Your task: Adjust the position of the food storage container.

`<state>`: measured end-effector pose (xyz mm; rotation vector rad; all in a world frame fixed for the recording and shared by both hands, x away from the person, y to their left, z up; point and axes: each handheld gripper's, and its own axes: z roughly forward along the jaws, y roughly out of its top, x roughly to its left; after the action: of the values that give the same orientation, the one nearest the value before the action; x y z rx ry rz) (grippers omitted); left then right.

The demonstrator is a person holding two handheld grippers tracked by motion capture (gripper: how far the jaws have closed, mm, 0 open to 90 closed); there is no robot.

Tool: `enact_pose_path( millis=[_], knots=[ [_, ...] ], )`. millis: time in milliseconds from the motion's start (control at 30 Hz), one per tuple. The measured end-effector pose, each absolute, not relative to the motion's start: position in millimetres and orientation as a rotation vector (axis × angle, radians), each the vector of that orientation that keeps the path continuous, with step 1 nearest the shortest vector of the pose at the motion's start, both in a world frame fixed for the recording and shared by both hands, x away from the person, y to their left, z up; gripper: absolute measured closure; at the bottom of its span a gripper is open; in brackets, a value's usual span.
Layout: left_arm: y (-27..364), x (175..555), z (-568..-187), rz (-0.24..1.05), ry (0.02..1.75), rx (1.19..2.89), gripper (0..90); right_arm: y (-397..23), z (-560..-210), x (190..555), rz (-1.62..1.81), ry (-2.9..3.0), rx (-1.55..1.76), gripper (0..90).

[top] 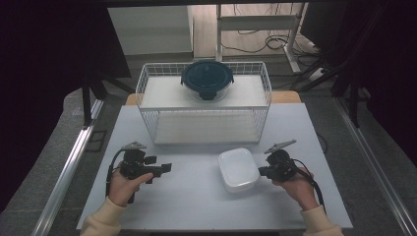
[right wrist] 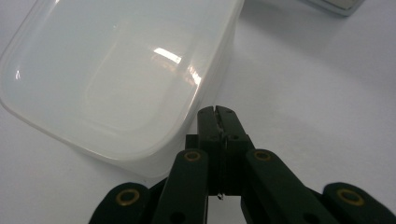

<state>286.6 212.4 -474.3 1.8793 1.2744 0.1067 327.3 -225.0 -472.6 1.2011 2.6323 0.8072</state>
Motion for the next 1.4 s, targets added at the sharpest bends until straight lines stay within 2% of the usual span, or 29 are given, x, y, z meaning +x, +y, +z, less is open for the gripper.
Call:
enact_pose_path(
  millis=[967, 1167, 1400],
  knots=[
    [210, 288, -475, 0.095, 1.273, 1.885, 22.2, -149, -482, 339, 0.822, 2.743, 1.006, 89.6],
    [211, 287, -473, 0.098, 1.267, 1.880, 22.2, -151, -478, 336, 0.828, 2.733, 0.993, 89.7],
    [212, 285, -471, 0.100, 1.265, 1.868, 22.3, -176, -460, 329, 0.959, 2.632, 1.056, 89.7]
  ],
)
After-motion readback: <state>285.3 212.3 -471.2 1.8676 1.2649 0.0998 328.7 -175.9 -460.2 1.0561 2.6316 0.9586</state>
